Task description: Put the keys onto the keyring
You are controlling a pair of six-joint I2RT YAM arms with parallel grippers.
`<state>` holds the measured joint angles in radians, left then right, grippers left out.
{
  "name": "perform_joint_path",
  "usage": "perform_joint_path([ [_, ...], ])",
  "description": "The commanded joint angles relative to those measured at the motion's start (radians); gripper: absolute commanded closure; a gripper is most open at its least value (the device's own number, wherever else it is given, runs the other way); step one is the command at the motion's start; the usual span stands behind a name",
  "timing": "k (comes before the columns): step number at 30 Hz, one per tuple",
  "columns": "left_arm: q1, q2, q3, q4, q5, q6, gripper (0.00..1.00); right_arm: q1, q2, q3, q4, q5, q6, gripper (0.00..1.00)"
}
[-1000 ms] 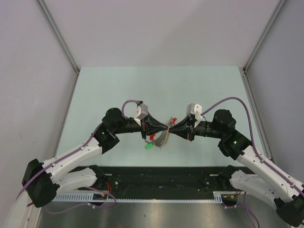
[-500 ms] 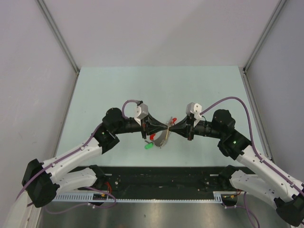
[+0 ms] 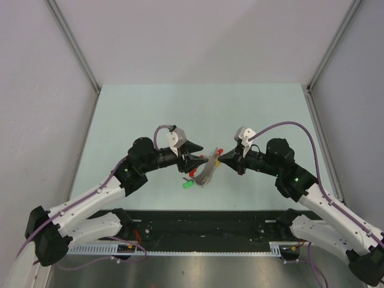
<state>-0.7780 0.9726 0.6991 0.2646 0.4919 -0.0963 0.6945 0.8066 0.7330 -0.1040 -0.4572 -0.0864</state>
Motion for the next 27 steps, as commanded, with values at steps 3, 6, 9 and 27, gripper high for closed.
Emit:
perform_joint_path([
  [3, 0.003, 0.03, 0.01, -0.141, -0.24, 0.033, 0.39, 0.002, -0.027, 0.003, -0.055, 0.141, 0.004, 1.0],
  [6, 0.003, 0.106, 0.029, -0.23, -0.361, 0.014, 0.36, 0.003, -0.035, 0.003, -0.072, 0.202, 0.005, 1.0],
  [9, 0.0, 0.196, 0.046, -0.301, -0.392, -0.008, 0.35, 0.003, -0.038, 0.0, -0.071, 0.232, 0.005, 1.0],
  [27, -0.173, 0.529, 0.244, -0.57, -0.448, 0.239, 0.36, 0.0, -0.125, -0.06, -0.03, 0.359, 0.027, 1.0],
])
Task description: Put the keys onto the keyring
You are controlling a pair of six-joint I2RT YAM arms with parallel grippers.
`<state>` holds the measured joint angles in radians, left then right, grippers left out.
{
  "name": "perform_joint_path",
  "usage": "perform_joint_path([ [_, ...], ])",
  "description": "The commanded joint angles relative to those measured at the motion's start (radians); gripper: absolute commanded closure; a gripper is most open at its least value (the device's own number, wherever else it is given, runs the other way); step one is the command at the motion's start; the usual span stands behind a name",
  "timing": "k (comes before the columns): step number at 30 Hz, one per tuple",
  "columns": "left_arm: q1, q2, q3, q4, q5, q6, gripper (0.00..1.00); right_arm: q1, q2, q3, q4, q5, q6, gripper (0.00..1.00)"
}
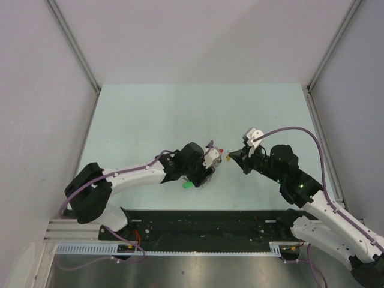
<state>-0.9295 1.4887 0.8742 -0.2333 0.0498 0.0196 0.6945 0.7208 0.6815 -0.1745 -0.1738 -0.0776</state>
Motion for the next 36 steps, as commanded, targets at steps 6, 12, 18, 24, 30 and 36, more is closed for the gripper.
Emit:
perform_joint_path([
  [6, -0.063, 0.094, 0.163, -0.213, -0.008, 0.267, 0.38, -0.001, -0.084, -0.026, 0.055, 0.174, 0.039, 1.0],
  [12, -0.114, 0.153, 0.218, -0.284, -0.018, 0.356, 0.42, -0.007, -0.13, -0.04, 0.055, 0.299, 0.058, 1.0],
  [18, -0.14, 0.192, 0.249, -0.316, -0.036, 0.391, 0.44, -0.018, -0.144, -0.046, 0.056, 0.339, 0.072, 1.0],
  [24, -0.146, 0.246, 0.252, -0.299, -0.048, 0.381, 0.45, -0.026, -0.144, -0.046, 0.058, 0.329, 0.071, 1.0],
  [30, -0.144, 0.272, 0.235, -0.316, -0.091, 0.324, 0.58, -0.033, -0.139, -0.046, 0.059, 0.312, 0.071, 1.0],
  [36, -0.111, 0.171, 0.148, -0.351, -0.061, 0.215, 0.64, -0.044, -0.133, -0.046, 0.063, 0.293, 0.073, 1.0],
])
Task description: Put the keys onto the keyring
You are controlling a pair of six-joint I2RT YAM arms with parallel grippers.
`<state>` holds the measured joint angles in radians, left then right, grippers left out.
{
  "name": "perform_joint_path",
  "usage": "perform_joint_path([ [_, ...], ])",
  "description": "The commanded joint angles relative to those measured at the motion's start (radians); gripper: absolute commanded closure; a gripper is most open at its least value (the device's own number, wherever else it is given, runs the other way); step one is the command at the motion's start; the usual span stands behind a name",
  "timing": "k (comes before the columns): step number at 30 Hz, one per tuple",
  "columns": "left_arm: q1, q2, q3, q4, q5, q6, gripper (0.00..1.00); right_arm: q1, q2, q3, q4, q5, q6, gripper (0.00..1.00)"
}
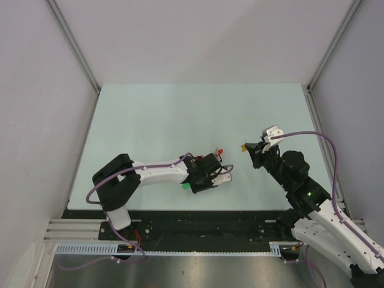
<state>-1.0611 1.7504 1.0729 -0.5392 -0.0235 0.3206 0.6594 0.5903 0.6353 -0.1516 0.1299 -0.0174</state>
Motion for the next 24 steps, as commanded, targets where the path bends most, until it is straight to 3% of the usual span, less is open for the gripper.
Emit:
perform_joint_path([
  [1, 0.03, -0.103, -0.06, -0.054, 0.014, -0.097, 0.65, -0.01, 0.0, 0.0, 0.04, -0.013, 0.013, 1.0],
  [6, 0.055, -0.181, -0.07, -0.048, 0.126, -0.127, 0.59, -0.017, 0.013, 0.0, 0.047, -0.03, 0.013, 1.0],
  [10, 0.09, -0.209, -0.031, -0.028, 0.192, -0.126, 0.48, -0.021, 0.003, 0.0, 0.043, -0.033, 0.013, 1.0],
  [15, 0.124, -0.197, 0.009, 0.001, 0.209, -0.114, 0.47, -0.021, 0.002, 0.0, 0.038, -0.035, 0.013, 1.0],
  [24, 0.151, -0.095, 0.028, 0.033, 0.231, -0.124, 0.59, -0.021, -0.003, 0.0, 0.034, -0.041, 0.013, 1.0],
])
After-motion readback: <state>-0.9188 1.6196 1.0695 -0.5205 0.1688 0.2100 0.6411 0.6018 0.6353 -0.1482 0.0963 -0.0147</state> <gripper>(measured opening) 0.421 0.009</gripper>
